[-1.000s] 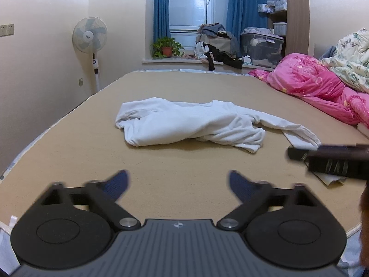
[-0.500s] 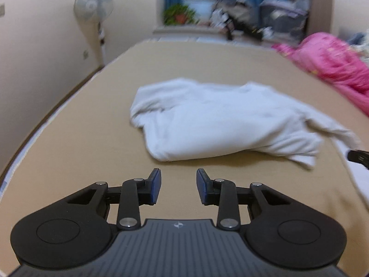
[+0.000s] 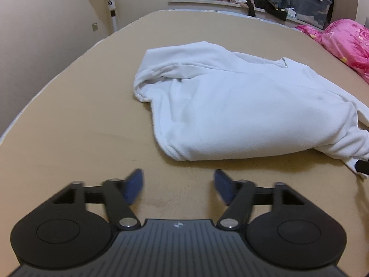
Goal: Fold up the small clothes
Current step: 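Grasp the white shirt hem with both grippers and lift it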
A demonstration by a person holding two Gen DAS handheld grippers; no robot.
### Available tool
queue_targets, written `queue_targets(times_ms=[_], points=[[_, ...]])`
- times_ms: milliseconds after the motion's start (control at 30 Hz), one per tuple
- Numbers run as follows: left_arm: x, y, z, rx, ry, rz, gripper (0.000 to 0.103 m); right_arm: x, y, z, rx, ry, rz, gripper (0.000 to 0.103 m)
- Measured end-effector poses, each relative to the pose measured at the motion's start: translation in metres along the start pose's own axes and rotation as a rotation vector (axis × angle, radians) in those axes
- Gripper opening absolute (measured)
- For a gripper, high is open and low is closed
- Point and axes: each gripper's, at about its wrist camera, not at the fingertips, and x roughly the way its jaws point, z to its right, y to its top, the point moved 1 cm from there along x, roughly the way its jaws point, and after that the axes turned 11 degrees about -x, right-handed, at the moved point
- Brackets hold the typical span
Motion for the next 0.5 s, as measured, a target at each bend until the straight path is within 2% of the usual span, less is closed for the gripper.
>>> queue_targets(times_ms=[33, 100, 167, 200, 233, 267, 333, 433, 500], points=[[0.004, 0.001, 0.001, -0.003, -0.009, -0.006, 0.086, 0.002, 0.0, -0.001, -0.008, -0.003, 0.005, 0.057], [0.015, 0.001, 0.005, -0.004, -0.027, -0.027, 0.086, 0.006, 0.001, -0.004, -0.035, -0.015, 0.016, 0.057], [0.021, 0.002, 0.011, 0.011, -0.03, 0.007, 0.086, 0.007, 0.002, -0.005, -0.048, -0.024, 0.041, 0.036], [0.023, 0.003, 0.013, 0.019, -0.037, 0.029, 0.085, 0.006, 0.003, -0.004, -0.053, -0.024, 0.054, 0.009], [0.024, 0.005, 0.015, 0.022, -0.049, 0.053, 0.071, 0.004, 0.004, -0.004, -0.054, -0.028, 0.064, 0.009], [0.023, 0.006, 0.015, 0.018, -0.063, 0.074, 0.047, 0.0, 0.006, -0.001, -0.044, -0.03, 0.079, 0.009], [0.02, 0.014, 0.013, 0.003, -0.115, 0.099, 0.023, -0.014, 0.012, 0.005, -0.03, -0.02, 0.13, 0.008], [-0.005, 0.038, 0.007, -0.025, -0.162, 0.154, 0.017, -0.057, 0.035, 0.019, 0.001, 0.03, 0.222, 0.006], [-0.035, 0.062, 0.0, -0.058, -0.21, 0.186, 0.016, -0.102, 0.053, 0.035, 0.03, 0.061, 0.311, 0.006]])
